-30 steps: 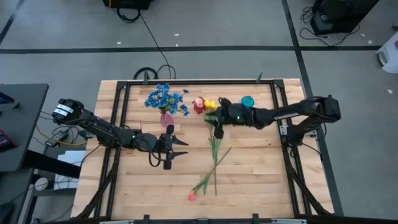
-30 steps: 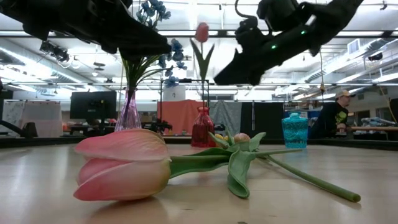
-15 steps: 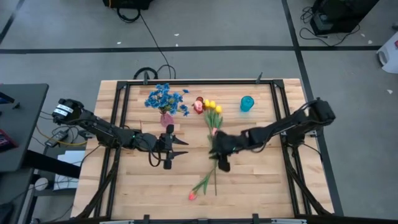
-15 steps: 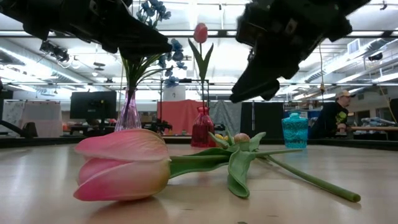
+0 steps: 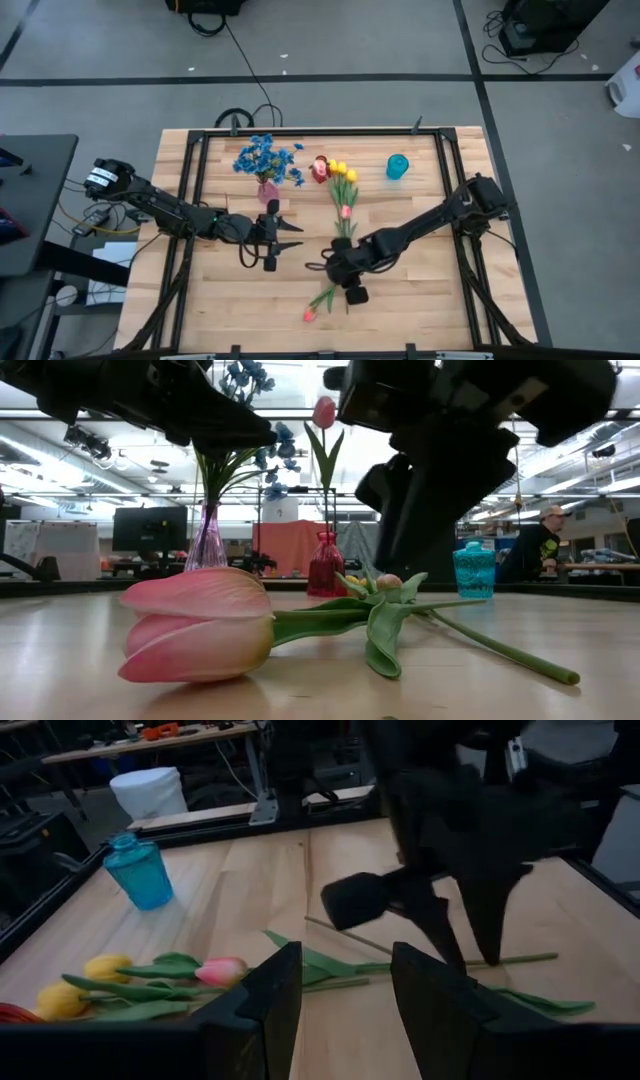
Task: Sort flowers into vase by color
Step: Put the pink tulip into the red vase
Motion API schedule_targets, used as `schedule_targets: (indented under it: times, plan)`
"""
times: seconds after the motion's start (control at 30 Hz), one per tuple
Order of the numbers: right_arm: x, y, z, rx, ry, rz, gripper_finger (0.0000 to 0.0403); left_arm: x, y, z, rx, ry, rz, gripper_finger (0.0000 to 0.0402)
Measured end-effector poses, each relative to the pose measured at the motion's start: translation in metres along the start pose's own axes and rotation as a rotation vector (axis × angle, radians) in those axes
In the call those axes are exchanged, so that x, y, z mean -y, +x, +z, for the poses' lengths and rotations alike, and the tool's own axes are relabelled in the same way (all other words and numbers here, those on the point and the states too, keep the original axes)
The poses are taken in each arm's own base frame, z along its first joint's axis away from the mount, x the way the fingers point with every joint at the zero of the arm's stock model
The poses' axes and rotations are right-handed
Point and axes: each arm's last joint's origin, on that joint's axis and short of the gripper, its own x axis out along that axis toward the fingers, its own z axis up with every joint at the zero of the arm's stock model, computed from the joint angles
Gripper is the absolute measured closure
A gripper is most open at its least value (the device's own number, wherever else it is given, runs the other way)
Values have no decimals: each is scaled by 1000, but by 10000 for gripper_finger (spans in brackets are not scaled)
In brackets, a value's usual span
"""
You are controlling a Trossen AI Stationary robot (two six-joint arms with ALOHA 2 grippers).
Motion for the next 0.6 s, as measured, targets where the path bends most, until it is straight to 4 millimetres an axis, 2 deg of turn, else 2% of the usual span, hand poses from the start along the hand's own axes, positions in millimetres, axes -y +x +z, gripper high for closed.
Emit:
schedule_targets:
  times: [0.17,0.4,0.6]
  plan:
    - [-4,7,-1,-95,-29,-45,277,0,0,0,0,0,3,238]
    - [-6,7,-5,-119,-99,-158,277,0,0,0,0,3,4,238]
    - [-8,8,-5,-122,-142,-142,278,0,0,-1,-7,7,3,238]
